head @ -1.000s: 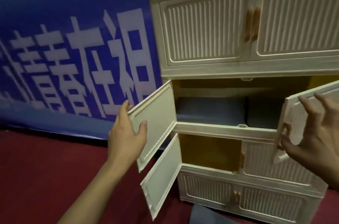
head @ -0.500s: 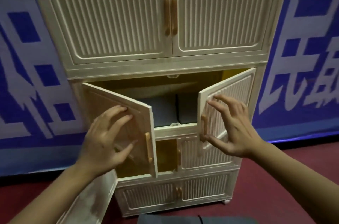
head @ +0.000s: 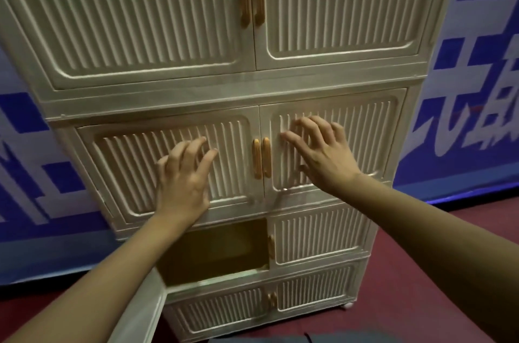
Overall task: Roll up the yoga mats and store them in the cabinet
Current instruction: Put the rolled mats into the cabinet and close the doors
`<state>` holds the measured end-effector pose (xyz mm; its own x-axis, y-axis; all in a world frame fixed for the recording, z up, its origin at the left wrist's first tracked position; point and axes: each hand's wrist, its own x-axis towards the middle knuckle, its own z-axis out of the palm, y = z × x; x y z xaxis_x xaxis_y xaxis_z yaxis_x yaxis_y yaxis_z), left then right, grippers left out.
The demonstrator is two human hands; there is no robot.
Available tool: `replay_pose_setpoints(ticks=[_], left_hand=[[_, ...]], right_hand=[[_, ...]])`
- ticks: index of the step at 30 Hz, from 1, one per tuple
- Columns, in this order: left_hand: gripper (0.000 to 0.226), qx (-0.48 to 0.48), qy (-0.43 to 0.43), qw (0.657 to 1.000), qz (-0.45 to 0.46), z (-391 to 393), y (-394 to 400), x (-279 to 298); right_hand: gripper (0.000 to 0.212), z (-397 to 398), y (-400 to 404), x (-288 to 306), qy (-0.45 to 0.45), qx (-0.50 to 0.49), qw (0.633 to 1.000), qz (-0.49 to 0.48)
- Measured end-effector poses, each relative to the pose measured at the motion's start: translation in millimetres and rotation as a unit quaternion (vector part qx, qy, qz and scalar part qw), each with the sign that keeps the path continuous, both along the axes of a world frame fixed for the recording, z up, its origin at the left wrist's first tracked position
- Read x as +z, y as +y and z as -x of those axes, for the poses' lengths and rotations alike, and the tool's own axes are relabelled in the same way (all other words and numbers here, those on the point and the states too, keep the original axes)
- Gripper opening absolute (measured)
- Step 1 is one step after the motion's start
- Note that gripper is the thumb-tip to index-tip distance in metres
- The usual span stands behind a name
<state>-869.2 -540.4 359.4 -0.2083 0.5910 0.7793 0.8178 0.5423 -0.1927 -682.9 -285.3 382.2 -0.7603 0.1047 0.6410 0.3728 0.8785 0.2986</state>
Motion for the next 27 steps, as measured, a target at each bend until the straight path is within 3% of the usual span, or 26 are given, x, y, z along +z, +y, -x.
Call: replay_pose_setpoints(ticks=[3,6,8,10,13,15,17,21,23,25,27], left_hand=[[0.063,-0.033,-0.092,0.99,-0.097,-14,-1,-14],[0.03,-0.107,-0.268,0.929,-0.23,-74,-7,-68],[0.032,-0.127,-0.41,0.886,-0.176,-124,-10,-127],[0.034,-0.129,-0.548,0.824,-0.064,-167,-13,-194],[0.045,-0.112,-0.643,0.754,0.074,-196,-14,-270],[0.041,-0.059,-0.694,0.714,0.072,-196,-8,-291],[0.062,-0.007,-0.736,0.677,-0.012,-185,10,-280],[0.098,0.058,-0.691,0.712,-0.111,-133,59,-210],[0.11,0.057,-0.691,0.709,-0.128,-112,80,-178],[0.103,0.019,-0.699,0.71,-0.086,-105,97,-164],[0.072,-0.02,-0.69,0.72,-0.07,-108,106,-165]], right_hand=[[0.089,-3,-20,-19,0.055,0.005,0.994,0.094],[0.077,-30,-63,-93,0.096,-0.02,0.953,0.288],[0.068,-66,-97,-175,0.043,-0.085,0.91,0.404],[0.066,-109,-127,-253,-0.107,-0.183,0.837,0.505],[0.058,-151,-145,-315,-0.312,-0.238,0.725,0.566],[0.056,-155,-141,-313,-0.296,-0.221,0.723,0.583],[0.053,-153,-125,-299,-0.237,-0.219,0.747,0.581],[0.049,-166,-102,-285,-0.162,-0.269,0.734,0.602],[0.05,-168,-105,-286,-0.153,-0.274,0.722,0.616],[0.052,-165,-111,-286,-0.156,-0.258,0.718,0.627],[0.052,-163,-114,-285,-0.161,-0.246,0.725,0.623]])
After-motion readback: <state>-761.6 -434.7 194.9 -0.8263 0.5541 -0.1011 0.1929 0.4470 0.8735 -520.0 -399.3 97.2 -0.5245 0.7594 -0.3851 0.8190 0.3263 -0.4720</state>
